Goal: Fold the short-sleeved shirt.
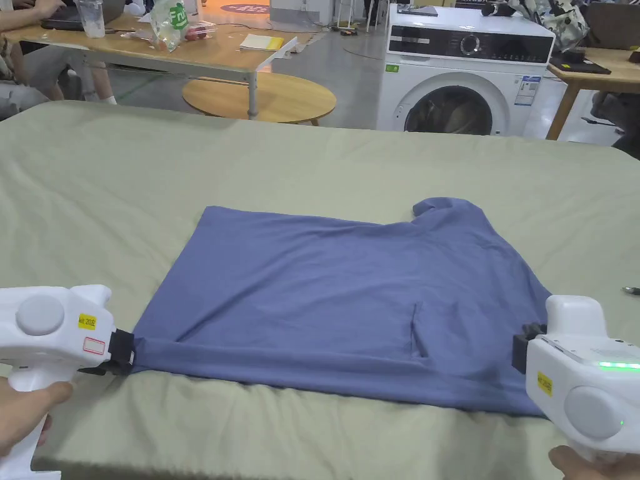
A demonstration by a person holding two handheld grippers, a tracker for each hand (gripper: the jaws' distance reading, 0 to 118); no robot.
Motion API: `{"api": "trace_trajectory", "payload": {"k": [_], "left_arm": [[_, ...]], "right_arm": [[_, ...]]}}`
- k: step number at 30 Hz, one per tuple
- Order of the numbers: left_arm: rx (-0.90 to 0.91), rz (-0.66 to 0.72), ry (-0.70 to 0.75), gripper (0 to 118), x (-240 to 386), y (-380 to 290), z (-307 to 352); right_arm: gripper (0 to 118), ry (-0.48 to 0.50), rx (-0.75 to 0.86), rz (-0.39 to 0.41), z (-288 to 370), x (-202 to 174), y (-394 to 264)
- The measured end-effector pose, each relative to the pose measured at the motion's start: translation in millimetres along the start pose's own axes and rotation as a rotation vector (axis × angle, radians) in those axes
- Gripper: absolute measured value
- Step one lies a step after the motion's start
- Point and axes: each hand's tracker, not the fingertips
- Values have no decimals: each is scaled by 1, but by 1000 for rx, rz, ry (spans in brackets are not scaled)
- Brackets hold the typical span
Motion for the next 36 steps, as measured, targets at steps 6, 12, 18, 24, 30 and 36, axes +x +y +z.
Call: {"api": "trace_trajectory", "payload": {"k": [6, 12, 18, 24, 30, 36], "left_arm": [[14, -34, 16, 1, -1, -2, 3], [25, -29, 4, 1, -2, -4, 4], [39, -25, -1, 1, -4, -7, 3], [107, -24, -23, 0, -4, -5, 18], [208, -11, -74, 0, -2, 16, 41], [262, -2, -92, 0, -1, 50, 38]], "right_arm": [[45, -30, -148, 18, -11, 37, -4], [50, -33, -326, -3, -43, 57, -33], [5, 57, -293, -4, -46, 53, -42], [3, 58, -239, -10, -30, 52, -30], [3, 92, -170, -70, -12, 64, 3], [2, 84, -146, -88, -30, 67, 36]]}}
